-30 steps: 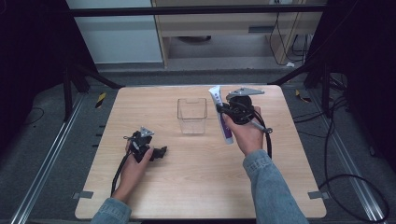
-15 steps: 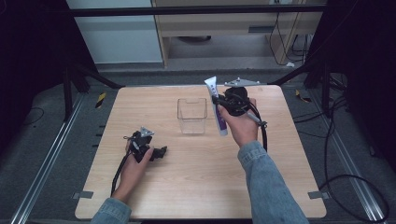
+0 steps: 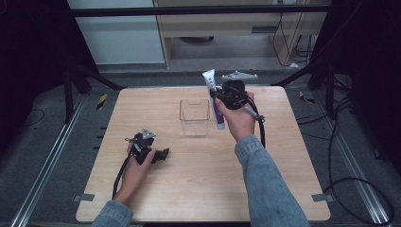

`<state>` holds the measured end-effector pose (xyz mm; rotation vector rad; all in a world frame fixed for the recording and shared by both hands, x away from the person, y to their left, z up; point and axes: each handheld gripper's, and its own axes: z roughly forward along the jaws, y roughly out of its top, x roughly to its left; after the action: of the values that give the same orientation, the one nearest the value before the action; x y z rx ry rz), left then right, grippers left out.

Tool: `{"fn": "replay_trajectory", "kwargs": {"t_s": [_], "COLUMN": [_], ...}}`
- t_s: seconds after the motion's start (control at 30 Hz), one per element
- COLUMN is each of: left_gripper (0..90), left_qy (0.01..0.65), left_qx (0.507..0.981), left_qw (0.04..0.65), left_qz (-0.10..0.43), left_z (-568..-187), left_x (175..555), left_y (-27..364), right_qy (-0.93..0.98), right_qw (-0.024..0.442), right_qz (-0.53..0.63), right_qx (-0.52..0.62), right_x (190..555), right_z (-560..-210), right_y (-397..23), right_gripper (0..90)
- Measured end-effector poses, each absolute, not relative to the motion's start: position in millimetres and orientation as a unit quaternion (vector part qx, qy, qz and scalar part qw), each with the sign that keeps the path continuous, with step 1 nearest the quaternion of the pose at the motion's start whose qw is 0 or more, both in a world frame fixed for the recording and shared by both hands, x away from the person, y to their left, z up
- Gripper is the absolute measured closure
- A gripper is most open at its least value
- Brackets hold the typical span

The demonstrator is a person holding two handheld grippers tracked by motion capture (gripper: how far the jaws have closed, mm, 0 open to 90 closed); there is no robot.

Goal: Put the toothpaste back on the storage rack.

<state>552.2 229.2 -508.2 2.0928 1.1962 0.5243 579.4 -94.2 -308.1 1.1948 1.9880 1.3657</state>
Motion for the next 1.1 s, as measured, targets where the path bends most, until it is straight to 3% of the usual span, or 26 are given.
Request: {"fn": "replay_trajectory", "kwargs": {"t_s": [1.1], "left_gripper": [0.0], "left_qy": [0.458], "left_qx": [0.801], "left_qw": [0.331], "left_qz": [0.2], "left_z": [-508.1], "left_x": [552.2], "left_y": [229.2], "right_qy": [0.697], "right_qw": [0.249], "right_qz": [0.519], "right_qx": [0.428], "right_x": [622.8], "right_z": [-288.6], "right_y": [-58.9], "right_gripper": [79.6]}}
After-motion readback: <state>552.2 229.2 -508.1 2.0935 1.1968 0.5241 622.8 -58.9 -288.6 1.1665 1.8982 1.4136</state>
